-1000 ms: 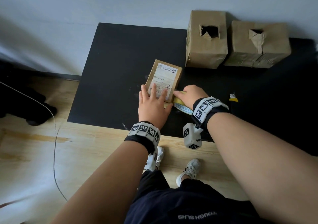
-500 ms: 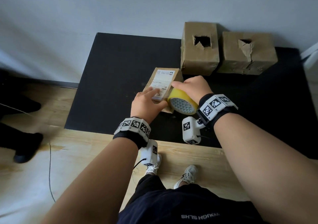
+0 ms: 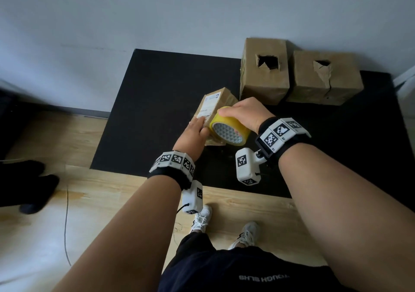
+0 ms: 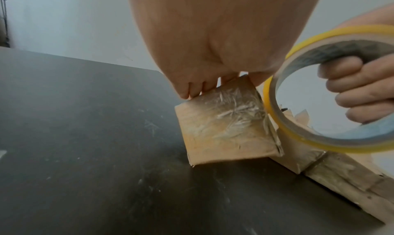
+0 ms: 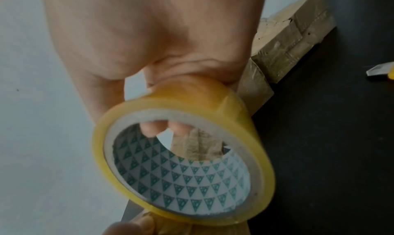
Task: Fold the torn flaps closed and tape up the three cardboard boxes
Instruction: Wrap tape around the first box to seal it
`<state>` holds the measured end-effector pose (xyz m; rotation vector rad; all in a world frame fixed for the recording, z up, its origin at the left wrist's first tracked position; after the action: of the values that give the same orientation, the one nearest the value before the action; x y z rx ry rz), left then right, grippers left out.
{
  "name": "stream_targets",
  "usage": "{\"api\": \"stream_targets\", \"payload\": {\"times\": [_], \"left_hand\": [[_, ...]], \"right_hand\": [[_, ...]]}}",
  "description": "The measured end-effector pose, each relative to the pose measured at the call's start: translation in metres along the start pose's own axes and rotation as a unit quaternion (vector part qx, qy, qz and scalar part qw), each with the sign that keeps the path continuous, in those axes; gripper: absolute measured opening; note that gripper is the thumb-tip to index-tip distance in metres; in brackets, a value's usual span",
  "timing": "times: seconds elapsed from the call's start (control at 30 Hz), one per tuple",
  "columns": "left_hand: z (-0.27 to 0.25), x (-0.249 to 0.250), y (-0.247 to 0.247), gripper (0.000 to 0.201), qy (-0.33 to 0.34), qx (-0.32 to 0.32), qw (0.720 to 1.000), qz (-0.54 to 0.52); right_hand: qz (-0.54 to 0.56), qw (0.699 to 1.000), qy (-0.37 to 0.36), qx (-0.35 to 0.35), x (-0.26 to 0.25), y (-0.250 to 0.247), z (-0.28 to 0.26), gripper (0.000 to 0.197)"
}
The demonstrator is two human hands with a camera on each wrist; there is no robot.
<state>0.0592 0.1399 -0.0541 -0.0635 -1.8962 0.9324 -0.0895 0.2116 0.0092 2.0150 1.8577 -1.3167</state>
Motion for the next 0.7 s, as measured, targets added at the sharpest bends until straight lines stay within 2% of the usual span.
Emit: {"api": "stream_targets", "payload": {"times": [0.1, 0.23, 0.33, 0.5, 0.7], "left_hand": [[-0.002, 0.003, -0.001, 0.048, 0.009, 0.006, 1.000, 0.007], [-0.002, 0.006, -0.005, 0.040, 0.028, 0.005, 1.000, 0.004], [-0.004, 0.006, -0.006, 0.041, 0.016, 0.015, 1.000, -0.013], [0.000, -0.011, -0.007, 0.046, -0.032, 0.038, 0.998, -0.035], [0.002, -0.021, -0.002, 0.047, -0.032, 0.052, 0.997, -0.053]], "right_hand": [[-0.061, 0.997, 0.035, 0.013, 0.011, -0.003, 0.005, 0.031], [-0.184, 0.977, 0.096, 0.045, 0.049, 0.005, 0.011, 0.048], [-0.145, 0.984, 0.093, 0.036, 0.061, 0.015, 0.010, 0.054], [-0.083, 0.995, 0.052, 0.020, 0.062, 0.008, 0.012, 0.052], [-0.158, 0.985, 0.055, 0.042, 0.057, 0.015, 0.023, 0.048]]}}
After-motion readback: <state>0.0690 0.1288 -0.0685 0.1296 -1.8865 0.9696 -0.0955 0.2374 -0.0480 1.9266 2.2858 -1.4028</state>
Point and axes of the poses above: each hand's wrist, its own z-axis towards the middle knuckle, its own y-axis out of the palm, x = y × z, the point moved 5 cm from there along z, towards the middle knuckle, and after that the axes turned 14 degrees about y, right-handed, at the moved point
